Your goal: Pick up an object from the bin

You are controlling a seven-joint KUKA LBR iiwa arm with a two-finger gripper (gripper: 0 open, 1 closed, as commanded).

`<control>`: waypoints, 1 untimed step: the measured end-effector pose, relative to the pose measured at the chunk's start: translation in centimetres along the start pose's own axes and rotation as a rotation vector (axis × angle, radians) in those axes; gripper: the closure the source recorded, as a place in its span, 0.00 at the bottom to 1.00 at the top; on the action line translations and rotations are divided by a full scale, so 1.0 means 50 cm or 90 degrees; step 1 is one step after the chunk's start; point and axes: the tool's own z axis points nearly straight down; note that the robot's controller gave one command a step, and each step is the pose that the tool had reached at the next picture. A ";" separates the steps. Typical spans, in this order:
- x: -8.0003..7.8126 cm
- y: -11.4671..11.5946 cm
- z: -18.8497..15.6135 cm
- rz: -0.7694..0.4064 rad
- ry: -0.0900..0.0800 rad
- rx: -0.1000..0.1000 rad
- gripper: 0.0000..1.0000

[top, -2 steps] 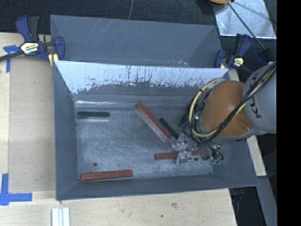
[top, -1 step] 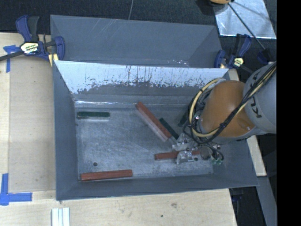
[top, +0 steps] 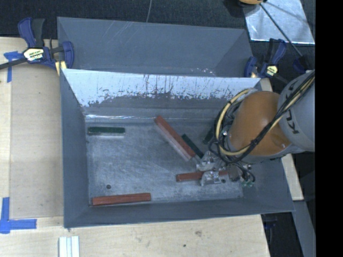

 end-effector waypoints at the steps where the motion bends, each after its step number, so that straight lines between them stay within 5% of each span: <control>1: 0.000 0.000 -0.003 0.000 -0.001 0.000 1.00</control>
Offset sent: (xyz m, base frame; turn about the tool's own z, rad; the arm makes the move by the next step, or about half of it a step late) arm 0.0001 0.0000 0.0037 0.0000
